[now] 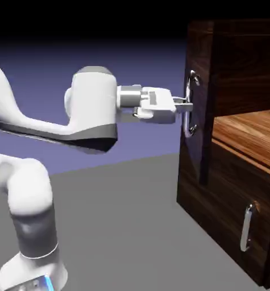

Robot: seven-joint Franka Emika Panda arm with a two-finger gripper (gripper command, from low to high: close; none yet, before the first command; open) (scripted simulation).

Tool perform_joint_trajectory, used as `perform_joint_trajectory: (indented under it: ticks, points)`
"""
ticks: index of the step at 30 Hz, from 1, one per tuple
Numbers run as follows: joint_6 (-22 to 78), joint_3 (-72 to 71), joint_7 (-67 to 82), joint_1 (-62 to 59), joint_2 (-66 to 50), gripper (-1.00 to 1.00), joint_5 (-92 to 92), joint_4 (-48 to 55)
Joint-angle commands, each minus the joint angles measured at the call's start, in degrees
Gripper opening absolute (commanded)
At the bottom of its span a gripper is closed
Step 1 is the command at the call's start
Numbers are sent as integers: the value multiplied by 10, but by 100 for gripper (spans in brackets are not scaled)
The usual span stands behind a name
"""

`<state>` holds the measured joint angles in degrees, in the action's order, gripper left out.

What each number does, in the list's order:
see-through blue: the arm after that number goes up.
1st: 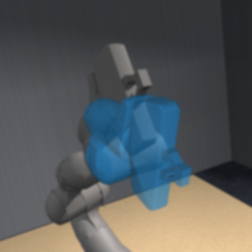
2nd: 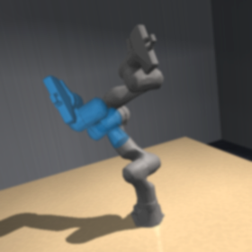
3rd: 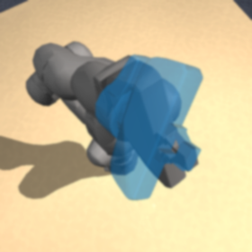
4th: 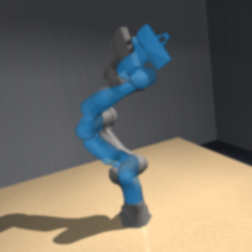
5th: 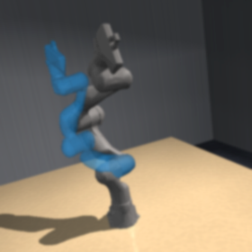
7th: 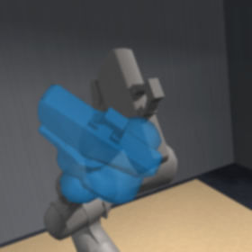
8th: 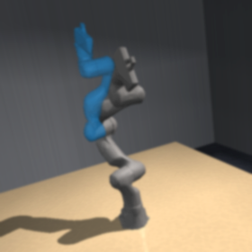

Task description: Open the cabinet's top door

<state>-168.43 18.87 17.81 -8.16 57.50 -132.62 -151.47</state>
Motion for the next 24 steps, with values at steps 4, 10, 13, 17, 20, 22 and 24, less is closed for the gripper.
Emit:
perform_joint_trajectory:
  ticks: [4, 10, 13, 17, 20, 22, 24]
  points:
    - [-18, -66, 34, -83, 43, -100, 83, -38]
    - [-70, -151, 101, -207, 111, -100, 222, -84]
    - [-84, -173, 157, -240, 140, -100, 296, -106]
    - [-62, -178, 252, -231, 175, -100, 396, -137]
    - [-23, -184, 322, -206, 210, -100, 471, -162]
    - [17, -194, 363, -182, 239, -100, 521, -178]
    - [65, -211, 400, -152, 272, -100, 570, -193]
